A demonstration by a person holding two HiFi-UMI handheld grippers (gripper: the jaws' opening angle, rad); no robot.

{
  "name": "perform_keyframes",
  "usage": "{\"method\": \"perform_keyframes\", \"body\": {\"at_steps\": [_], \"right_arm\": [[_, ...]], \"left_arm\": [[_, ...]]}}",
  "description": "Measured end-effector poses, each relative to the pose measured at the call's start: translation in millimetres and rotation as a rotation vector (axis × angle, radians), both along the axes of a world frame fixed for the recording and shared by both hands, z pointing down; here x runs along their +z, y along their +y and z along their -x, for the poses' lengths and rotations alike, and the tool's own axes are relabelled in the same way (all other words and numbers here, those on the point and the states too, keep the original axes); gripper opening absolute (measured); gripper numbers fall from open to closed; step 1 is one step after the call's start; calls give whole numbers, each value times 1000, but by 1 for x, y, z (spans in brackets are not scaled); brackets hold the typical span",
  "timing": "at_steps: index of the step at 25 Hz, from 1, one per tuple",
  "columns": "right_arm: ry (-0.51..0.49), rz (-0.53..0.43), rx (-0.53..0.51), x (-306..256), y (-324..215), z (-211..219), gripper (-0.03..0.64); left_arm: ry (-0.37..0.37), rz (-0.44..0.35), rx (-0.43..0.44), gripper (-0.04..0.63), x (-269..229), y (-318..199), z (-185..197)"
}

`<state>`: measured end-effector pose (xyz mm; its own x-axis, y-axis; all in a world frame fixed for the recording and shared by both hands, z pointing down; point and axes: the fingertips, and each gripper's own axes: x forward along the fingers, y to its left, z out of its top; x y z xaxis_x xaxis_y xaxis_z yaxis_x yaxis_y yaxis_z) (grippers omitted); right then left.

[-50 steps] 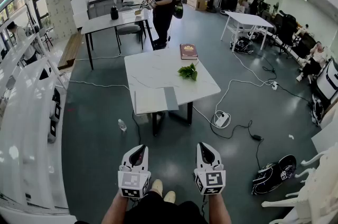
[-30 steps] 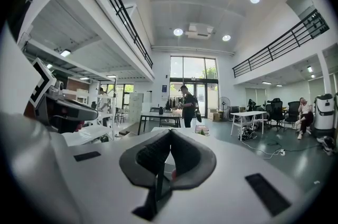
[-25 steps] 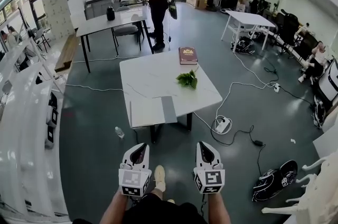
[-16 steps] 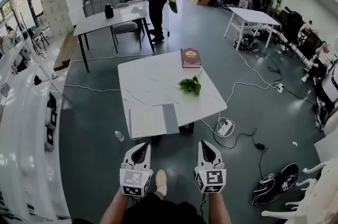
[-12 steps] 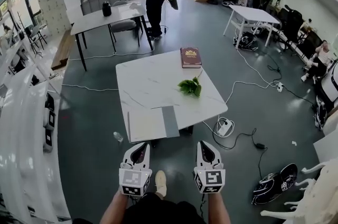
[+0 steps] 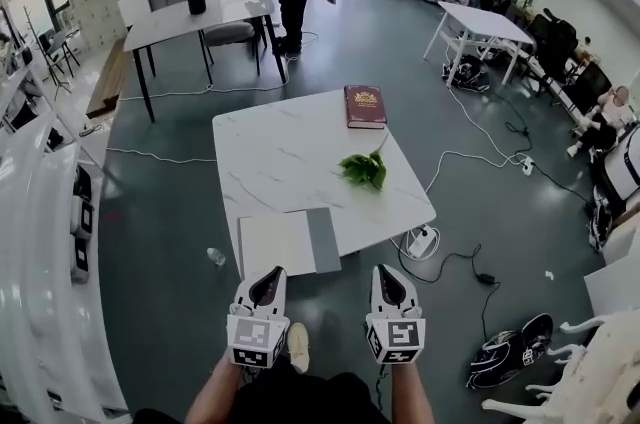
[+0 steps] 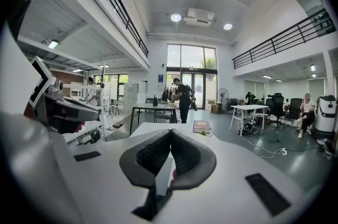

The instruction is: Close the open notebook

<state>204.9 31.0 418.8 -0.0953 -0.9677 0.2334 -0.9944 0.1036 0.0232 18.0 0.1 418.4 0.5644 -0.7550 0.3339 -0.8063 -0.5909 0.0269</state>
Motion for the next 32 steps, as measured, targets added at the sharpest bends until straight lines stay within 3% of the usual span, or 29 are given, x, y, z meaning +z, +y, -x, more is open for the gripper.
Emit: {"method": "perform_keyframes", "body": {"at_steps": [9, 17, 32], "right_arm": [[-3, 21, 10, 17, -42, 2, 17], [-29, 88, -13, 53, -66, 2, 17], [-71, 279, -131, 164, -104, 7, 17]], "left_arm": [[-6, 6, 23, 28, 13, -42, -2], [-23, 87, 18, 28, 48, -60, -10], [-57, 229, -88, 28, 137, -90, -15]]}}
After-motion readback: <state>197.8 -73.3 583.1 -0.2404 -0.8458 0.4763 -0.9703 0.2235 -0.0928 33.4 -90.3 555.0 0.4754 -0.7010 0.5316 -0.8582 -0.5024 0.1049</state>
